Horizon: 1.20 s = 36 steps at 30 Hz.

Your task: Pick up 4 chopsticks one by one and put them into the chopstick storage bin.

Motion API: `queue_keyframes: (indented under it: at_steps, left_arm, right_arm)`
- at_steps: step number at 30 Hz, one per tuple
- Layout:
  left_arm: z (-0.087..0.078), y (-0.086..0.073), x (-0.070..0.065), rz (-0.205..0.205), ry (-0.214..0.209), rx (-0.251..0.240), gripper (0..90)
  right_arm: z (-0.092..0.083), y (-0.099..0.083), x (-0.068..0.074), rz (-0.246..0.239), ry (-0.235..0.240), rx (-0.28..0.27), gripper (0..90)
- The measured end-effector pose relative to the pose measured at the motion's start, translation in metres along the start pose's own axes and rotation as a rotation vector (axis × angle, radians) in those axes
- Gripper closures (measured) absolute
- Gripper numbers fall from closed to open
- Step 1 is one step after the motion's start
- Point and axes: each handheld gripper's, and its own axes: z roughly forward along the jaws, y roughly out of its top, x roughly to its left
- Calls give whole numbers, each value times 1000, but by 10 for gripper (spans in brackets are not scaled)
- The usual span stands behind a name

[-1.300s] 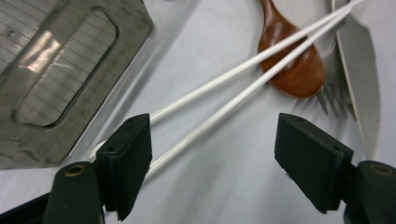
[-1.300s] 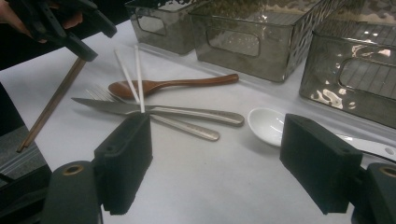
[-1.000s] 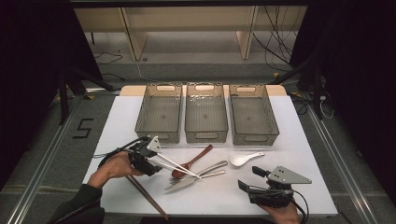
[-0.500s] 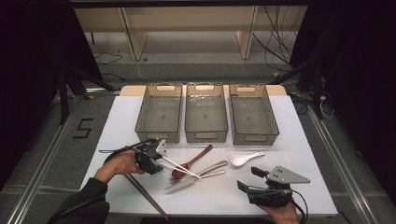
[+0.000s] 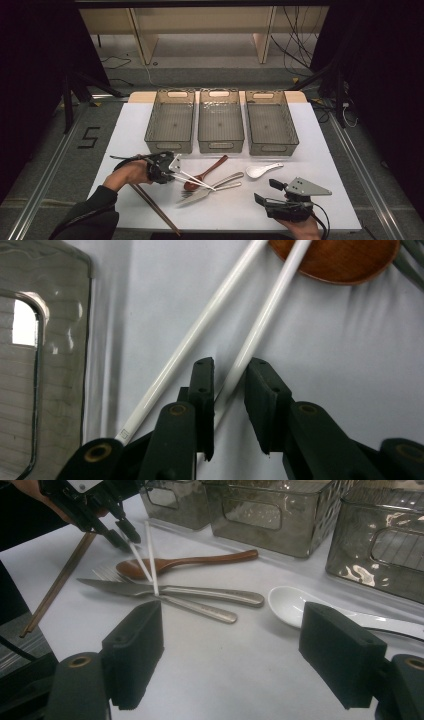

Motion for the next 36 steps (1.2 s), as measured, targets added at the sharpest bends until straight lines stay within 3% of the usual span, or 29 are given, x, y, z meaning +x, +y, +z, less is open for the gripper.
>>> queue_keyframes:
  at_steps: [11,20,25,36]
  left_arm:
    - [-1,-4,0,68,-5,-1,789]
    - [-1,-5,2,79,-25,-5,831]
    - [-1,-4,1,92,-9,-16,839]
    - [-12,0,6,51,41,-58,845]
  right_arm:
    - [2,-1,-1,0,-1,13,264]
    - [3,-1,-1,0,-1,18,265]
    - [3,-1,-1,1,-1,20,265]
    - [2,-1,-2,2,-3,19,266]
